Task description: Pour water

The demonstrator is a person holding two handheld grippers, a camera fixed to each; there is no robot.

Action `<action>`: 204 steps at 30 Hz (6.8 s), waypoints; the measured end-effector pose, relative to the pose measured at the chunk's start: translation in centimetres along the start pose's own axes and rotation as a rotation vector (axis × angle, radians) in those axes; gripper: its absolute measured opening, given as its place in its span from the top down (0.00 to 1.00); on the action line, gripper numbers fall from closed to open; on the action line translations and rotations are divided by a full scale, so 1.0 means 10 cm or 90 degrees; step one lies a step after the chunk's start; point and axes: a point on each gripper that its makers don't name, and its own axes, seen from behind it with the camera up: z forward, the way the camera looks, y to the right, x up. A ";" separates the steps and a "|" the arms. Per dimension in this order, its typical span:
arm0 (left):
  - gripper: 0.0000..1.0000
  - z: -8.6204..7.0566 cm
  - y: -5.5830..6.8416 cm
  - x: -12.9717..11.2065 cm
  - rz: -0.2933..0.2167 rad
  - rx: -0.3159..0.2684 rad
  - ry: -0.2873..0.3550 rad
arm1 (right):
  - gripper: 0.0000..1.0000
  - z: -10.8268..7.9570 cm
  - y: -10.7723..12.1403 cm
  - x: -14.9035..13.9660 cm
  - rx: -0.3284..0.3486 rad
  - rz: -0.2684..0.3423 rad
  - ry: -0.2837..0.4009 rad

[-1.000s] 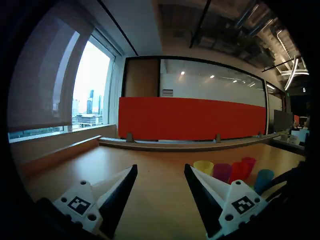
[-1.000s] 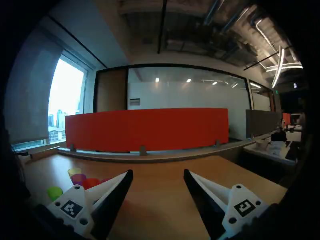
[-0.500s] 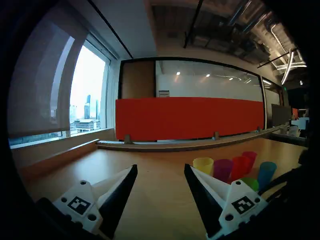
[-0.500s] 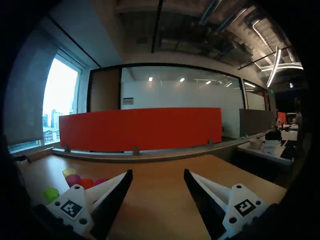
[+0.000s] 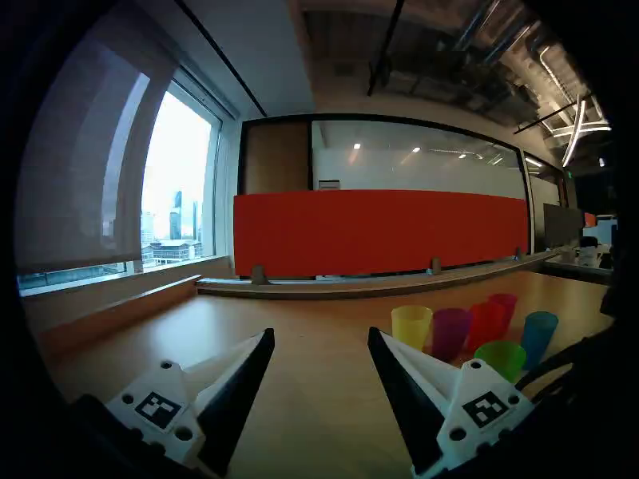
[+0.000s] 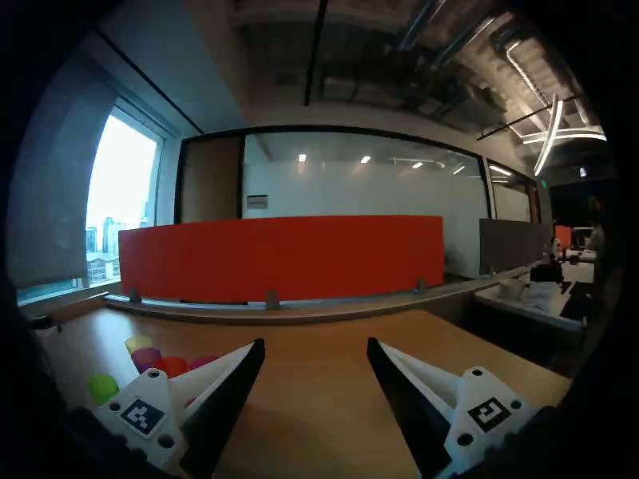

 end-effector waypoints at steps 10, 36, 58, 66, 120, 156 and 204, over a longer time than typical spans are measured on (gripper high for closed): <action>0.14 0.02 -0.04 -0.11 -0.013 0.001 -0.006 | 0.01 0.02 -0.01 -0.01 -0.002 -0.009 -0.004; 0.13 0.00 -0.03 -0.08 -0.011 -0.001 -0.003 | 0.01 0.00 0.04 0.04 -0.008 -0.012 -0.001; 0.13 0.00 -0.03 -0.10 -0.010 0.001 -0.005 | 0.01 -0.07 0.05 0.07 -0.008 -0.029 0.019; 0.13 0.00 -0.04 -0.10 -0.010 0.001 -0.005 | 0.01 -0.06 0.02 0.05 -0.007 -0.029 0.045; 0.13 -0.02 -0.04 -0.11 -0.010 0.001 -0.004 | 0.01 0.14 -0.08 -0.71 0.038 -0.023 0.010; 0.13 -0.01 -0.04 -0.10 -0.010 0.001 -0.004 | 0.01 0.12 -0.09 -0.73 0.050 -0.020 0.004; 0.13 0.00 -0.04 -0.10 -0.010 0.000 -0.004 | 0.01 0.11 -0.10 -0.73 0.050 -0.020 0.003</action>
